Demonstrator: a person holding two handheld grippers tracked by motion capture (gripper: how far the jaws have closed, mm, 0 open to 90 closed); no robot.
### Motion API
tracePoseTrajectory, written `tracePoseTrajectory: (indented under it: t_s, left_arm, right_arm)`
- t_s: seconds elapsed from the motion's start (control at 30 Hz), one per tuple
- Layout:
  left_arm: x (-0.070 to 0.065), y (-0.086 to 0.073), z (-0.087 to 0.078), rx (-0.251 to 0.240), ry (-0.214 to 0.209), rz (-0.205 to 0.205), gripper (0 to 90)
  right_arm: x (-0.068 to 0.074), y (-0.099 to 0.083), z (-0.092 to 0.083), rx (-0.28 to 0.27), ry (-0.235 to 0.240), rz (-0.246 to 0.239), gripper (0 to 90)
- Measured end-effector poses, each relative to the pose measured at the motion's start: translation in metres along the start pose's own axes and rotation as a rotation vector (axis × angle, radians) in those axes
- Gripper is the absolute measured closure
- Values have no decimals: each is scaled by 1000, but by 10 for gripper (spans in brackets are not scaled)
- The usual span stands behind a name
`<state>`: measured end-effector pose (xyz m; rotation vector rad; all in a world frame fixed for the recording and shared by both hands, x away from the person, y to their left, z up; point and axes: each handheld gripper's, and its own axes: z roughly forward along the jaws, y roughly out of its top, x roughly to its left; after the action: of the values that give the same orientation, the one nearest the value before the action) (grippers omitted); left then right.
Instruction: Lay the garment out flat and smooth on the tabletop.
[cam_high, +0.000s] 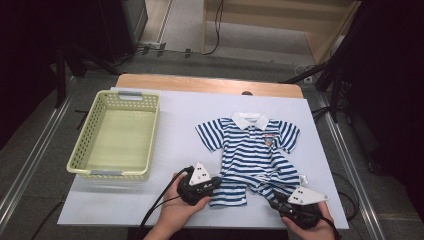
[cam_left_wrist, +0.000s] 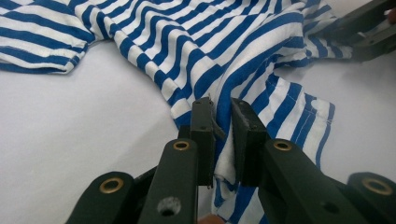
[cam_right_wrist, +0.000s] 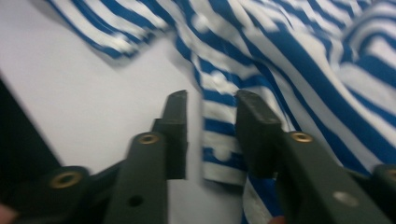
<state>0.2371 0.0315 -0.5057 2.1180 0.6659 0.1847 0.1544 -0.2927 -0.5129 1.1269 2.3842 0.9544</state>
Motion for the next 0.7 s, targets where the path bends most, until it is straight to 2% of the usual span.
tracePoseTrajectory:
  t_s: [0.03,0.1,0.17,0.23,0.4,0.53,0.63,0.67,0.7]
  left_arm:
    - [0,0,0,-1,-2,-2,816]
    - [0,0,0,-1,-2,-2,816]
    - [0,0,0,0,-6,-3,823]
    - [-2,0,0,1,-14,0,830]
    - [-11,1,-4,6,-42,11,838]
    - [-25,-1,-12,18,-78,43,840]
    - [-32,-2,-19,24,-116,48,836]
    - [-33,-2,-20,16,-131,44,805]
    - [-33,-1,-22,3,-125,46,751]
  right_arm:
    - [-2,-2,3,23,-2,6,593]
    - [-2,-4,4,19,-2,4,622]
    - [0,-3,3,29,-16,-4,739]
    - [1,-2,3,36,-14,-8,776]
    - [14,-5,-4,25,74,11,789]
    - [33,-11,-18,11,104,-8,795]
    - [44,-14,-27,-1,140,-27,798]
    - [46,-15,-30,-3,146,-33,785]
    - [46,-15,-33,-17,140,-38,750]
